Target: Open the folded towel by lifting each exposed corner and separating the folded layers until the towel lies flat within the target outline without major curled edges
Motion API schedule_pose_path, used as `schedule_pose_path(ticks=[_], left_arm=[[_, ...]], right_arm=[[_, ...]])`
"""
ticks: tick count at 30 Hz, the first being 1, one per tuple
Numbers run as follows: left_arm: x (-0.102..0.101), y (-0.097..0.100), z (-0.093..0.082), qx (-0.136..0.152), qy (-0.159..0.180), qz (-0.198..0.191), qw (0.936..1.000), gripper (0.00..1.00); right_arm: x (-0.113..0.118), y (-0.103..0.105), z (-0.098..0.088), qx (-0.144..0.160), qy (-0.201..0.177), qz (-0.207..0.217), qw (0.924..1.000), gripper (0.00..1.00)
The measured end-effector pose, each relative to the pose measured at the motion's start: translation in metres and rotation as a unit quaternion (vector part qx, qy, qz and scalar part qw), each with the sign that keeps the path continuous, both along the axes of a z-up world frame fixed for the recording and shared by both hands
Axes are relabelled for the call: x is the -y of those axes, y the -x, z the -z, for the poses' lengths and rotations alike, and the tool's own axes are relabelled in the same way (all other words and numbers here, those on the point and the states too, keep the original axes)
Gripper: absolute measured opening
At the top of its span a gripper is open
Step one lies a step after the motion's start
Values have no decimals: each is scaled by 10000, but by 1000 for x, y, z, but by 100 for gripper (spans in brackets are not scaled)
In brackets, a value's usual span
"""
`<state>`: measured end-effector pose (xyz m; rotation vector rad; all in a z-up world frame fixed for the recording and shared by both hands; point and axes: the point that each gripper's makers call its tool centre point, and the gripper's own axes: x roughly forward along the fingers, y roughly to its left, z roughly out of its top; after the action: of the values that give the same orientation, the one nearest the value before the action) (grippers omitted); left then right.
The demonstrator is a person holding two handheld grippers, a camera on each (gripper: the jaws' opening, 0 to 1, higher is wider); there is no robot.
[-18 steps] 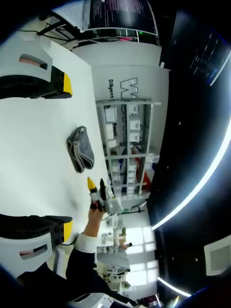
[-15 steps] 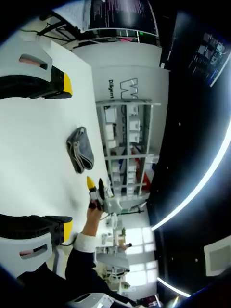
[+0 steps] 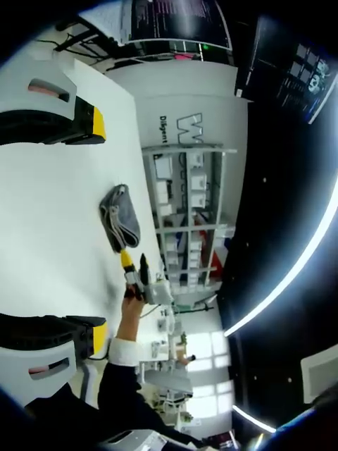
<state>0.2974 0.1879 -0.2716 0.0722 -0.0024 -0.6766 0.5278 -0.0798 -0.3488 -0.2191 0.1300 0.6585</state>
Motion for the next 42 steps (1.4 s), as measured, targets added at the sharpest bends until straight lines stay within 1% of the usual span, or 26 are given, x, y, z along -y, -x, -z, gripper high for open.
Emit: schedule_pose_path(ticks=[3,5,7,8,9,10,11,12,13,16,18,20,22,26,29,30,35,42], left_arm=[[0,-1,2,-33,-28,-14,10000,100],[-1,-1,2,-27,-44,-31,10000,100],[-2,-3,2,-36,7,-45,10000,100],[-2,-4,2,-55,40,-62,10000,100],[-3,-5,3,-68,60,-82,9999,100],[-3,-6,4,-81,75,-103,9999,100],[-3,-6,4,-91,88,-120,9998,100],[-3,-6,4,-90,93,-125,9998,100],[-2,-6,4,-79,89,-115,9999,100],[0,-5,5,-55,49,-85,9999,100],[0,-6,6,-52,42,-111,9999,100],[-2,-8,7,-57,50,-157,9998,100],[-3,-8,7,-44,54,-188,9998,100],[-7,-10,5,9,38,-256,9997,100],[-9,-10,6,25,8,-268,9996,100],[-9,-11,6,29,12,-281,9996,100],[-10,-10,5,38,14,-292,9996,100],[-10,-10,5,43,26,-308,9995,100]], right_arm=[[3,10,-1,-80,31,-7,10000,99],[9,25,-8,-8,19,-70,10000,99],[14,35,-15,-36,-52,-81,9999,99],[20,43,-20,-62,-93,-12,9999,99],[22,48,-23,-24,-118,-6,9999,99],[24,55,-30,91,-204,-46,9997,99],[26,66,-35,126,-313,-79,9994,99],[26,77,-36,133,-368,-95,9992,99],[27,84,-39,155,-399,-109,9990,99],[33,100,-46,250,-450,-80,9986,99],[34,112,-51,293,-540,-37,9981,99],[36,120,-56,319,-623,-7,9975,99],[39,124,-59,355,-654,30,9972,99],[44,133,-58,400,-594,152,9973,99],[42,141,-59,453,-798,104,9957,99],[46,138,-59,450,-837,125,9954,99],[54,139,-54,445,-866,234,9950,99],[55,146,-56,530,-1008,164,9934,99]])
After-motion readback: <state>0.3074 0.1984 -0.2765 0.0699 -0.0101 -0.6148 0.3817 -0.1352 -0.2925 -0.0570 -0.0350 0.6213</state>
